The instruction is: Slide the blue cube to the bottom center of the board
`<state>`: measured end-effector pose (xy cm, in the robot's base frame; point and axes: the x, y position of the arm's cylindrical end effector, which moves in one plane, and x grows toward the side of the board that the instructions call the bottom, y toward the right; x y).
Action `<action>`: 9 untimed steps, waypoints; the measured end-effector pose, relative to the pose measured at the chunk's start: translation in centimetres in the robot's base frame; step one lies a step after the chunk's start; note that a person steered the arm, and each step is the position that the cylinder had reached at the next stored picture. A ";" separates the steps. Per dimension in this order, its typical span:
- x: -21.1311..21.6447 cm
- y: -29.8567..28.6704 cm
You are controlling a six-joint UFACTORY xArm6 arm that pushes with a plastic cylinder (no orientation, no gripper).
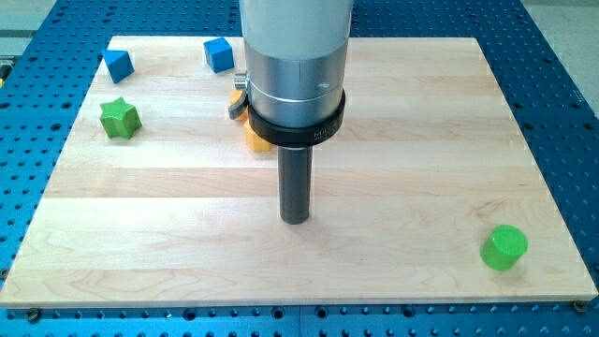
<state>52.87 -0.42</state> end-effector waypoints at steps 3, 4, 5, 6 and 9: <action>-4.4 -0.2; -11.7 5.6; -20.2 6.3; -28.1 -1.7; -32.9 -17.0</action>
<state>19.96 -17.38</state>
